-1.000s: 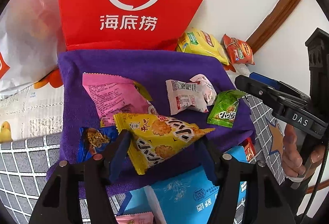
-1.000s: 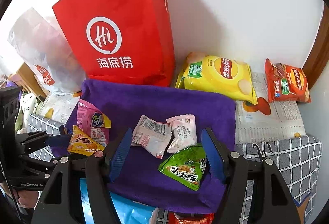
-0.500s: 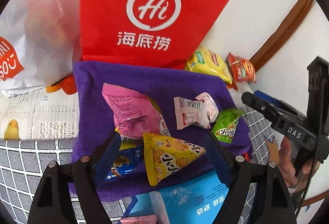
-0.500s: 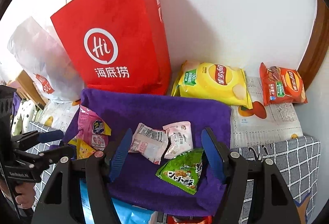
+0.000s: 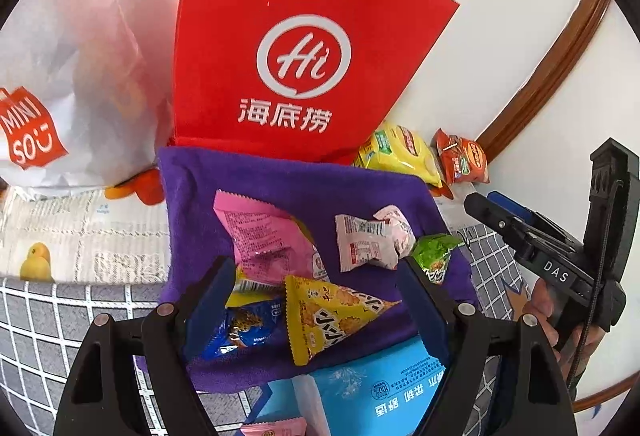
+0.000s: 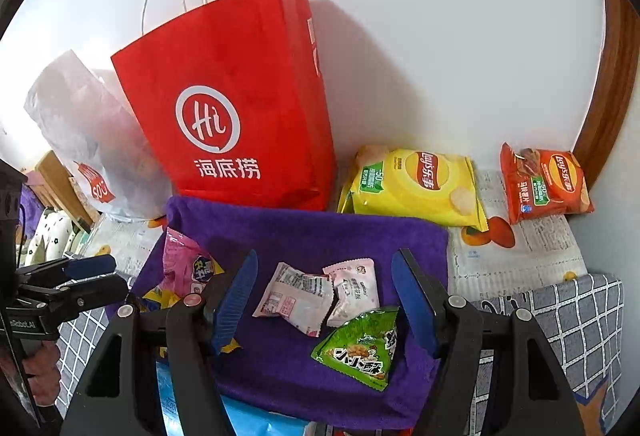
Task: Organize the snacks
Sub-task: 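Open the left tool to release the yellow bag onto the towel, then withdraw both open tools from the towel toward the checked cover, then grasp the red snack packet on the cover with the right tool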
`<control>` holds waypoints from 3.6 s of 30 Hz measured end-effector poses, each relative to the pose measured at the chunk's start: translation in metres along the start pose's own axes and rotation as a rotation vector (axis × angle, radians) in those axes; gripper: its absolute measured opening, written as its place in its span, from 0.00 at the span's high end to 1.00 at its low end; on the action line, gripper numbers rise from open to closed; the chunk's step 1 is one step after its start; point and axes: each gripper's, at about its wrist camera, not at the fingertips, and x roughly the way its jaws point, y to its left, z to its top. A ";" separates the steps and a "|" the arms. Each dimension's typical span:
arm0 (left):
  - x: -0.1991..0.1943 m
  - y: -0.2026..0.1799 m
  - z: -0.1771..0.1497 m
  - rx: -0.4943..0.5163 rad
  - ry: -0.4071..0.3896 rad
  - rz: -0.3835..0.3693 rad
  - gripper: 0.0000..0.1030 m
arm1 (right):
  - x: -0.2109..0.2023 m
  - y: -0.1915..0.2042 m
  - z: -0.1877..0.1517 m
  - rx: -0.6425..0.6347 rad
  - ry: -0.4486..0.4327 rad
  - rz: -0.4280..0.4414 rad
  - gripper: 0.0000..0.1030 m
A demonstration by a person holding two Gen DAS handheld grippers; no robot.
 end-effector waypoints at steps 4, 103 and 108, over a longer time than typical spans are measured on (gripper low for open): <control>-0.010 -0.001 0.001 0.010 -0.041 -0.012 0.21 | -0.005 0.004 0.000 0.002 -0.039 -0.004 0.33; -0.096 -0.074 -0.044 0.208 -0.135 0.017 0.21 | -0.079 -0.024 -0.223 -0.011 0.228 0.055 0.50; -0.094 -0.047 -0.080 0.188 -0.081 0.076 0.21 | -0.078 -0.016 -0.227 -0.023 0.192 0.028 0.48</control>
